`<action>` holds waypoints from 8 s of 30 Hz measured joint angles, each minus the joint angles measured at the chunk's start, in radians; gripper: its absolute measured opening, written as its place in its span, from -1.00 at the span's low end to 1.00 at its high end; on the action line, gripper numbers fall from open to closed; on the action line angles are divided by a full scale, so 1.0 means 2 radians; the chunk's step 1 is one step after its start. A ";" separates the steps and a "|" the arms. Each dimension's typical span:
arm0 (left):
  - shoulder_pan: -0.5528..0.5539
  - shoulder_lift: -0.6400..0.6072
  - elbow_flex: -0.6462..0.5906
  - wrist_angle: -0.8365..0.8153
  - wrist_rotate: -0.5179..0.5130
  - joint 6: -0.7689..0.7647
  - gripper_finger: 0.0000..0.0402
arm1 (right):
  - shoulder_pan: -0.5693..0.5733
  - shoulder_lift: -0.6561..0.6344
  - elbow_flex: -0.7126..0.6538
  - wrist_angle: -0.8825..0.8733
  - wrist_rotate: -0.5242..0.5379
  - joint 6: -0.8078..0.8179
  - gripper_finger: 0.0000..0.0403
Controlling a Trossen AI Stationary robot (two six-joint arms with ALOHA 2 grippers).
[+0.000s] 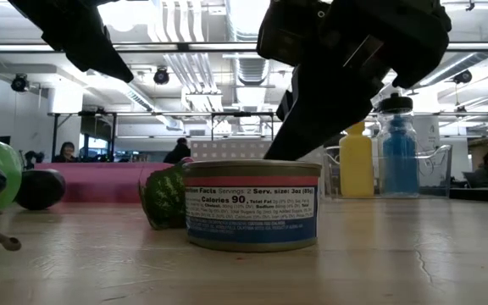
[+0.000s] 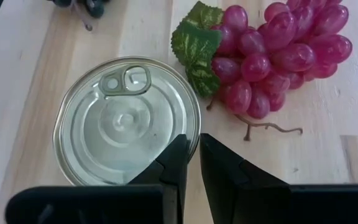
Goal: Pick & Place Food Item
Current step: Put the blue pink tuna can into the pink bin
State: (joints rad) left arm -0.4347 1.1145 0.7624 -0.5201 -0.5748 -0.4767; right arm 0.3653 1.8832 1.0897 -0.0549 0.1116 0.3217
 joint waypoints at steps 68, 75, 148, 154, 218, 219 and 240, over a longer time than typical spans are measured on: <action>0.000 0.000 0.000 0.000 0.000 -0.003 -0.81 | -0.026 0.000 -0.002 -0.022 0.011 0.145 -0.81; 0.000 0.000 0.000 0.000 0.000 -0.003 -0.81 | -0.026 0.000 -0.002 -0.022 0.011 0.154 -0.81; 0.000 0.000 0.000 0.002 0.000 -0.002 -0.81 | 0.024 -0.127 0.004 -0.136 0.117 0.154 -0.81; 0.000 0.000 0.000 0.004 0.000 -0.001 -0.81 | 0.075 -0.128 0.026 -0.136 0.151 0.153 -0.81; 0.000 0.000 0.000 0.004 0.000 0.000 -0.81 | 0.118 -0.123 0.026 -0.220 0.123 0.243 0.20; 0.000 0.000 0.000 0.004 0.000 0.000 -0.81 | 0.118 -0.123 0.026 -0.220 0.123 0.243 0.21; 0.000 0.000 0.000 0.002 0.000 0.000 -0.81 | 0.121 -0.095 0.029 -0.205 0.168 0.339 0.18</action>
State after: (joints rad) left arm -0.4348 1.1141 0.7628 -0.5167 -0.5750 -0.4767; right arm 0.6064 1.6934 1.1479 -0.4658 0.4478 1.0001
